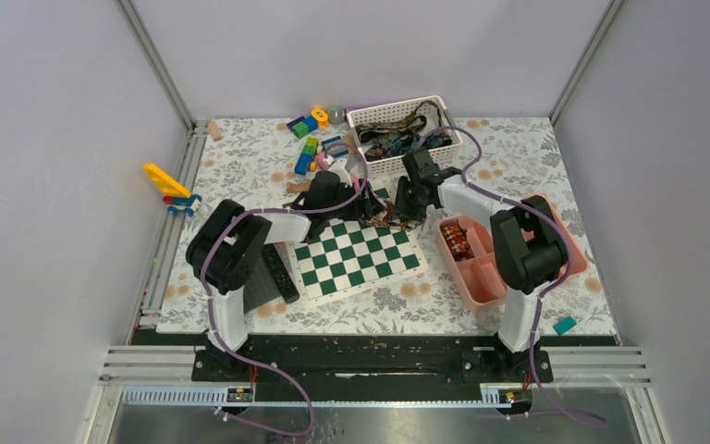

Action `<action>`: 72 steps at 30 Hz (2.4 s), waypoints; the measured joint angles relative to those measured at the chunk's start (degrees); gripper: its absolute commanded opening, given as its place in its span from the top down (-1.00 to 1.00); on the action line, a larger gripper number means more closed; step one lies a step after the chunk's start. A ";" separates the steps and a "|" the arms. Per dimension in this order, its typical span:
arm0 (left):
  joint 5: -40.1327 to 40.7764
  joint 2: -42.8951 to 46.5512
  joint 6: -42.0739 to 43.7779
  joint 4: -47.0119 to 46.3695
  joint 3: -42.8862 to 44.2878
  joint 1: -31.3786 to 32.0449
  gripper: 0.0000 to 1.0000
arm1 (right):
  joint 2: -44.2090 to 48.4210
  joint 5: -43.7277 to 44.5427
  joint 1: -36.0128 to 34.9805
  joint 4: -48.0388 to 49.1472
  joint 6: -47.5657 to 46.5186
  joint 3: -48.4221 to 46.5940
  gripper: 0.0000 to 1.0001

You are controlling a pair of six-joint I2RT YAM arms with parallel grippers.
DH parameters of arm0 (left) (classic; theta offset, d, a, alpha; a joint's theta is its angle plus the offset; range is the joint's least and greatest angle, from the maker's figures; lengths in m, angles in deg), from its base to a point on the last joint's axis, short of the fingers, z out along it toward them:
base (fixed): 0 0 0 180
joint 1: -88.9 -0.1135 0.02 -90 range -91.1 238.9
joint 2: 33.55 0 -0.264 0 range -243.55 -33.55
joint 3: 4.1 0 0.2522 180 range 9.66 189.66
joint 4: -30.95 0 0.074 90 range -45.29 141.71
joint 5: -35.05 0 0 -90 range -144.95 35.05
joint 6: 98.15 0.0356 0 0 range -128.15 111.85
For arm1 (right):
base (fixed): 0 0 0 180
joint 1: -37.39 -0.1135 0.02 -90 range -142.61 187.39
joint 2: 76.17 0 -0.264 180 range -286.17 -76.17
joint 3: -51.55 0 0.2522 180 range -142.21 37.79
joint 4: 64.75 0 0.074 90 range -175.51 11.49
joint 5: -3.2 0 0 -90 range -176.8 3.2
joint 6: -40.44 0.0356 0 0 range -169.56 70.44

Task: Roll the ties
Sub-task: Pick up the tie at the center of the board.

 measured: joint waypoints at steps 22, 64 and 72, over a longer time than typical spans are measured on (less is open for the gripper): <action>6.14 10.19 0.35 2.45 -4.13 -3.17 -0.48 | 0.50 -8.96 0.04 7.69 3.15 -0.70 0.26; 0.02 1.57 -2.08 0.98 0.57 0.07 -0.47 | 0.68 -4.11 1.29 8.37 6.27 3.93 0.43; -0.74 0.63 -1.95 1.01 0.57 0.07 -0.46 | 0.92 -3.96 1.60 8.44 6.73 4.50 0.43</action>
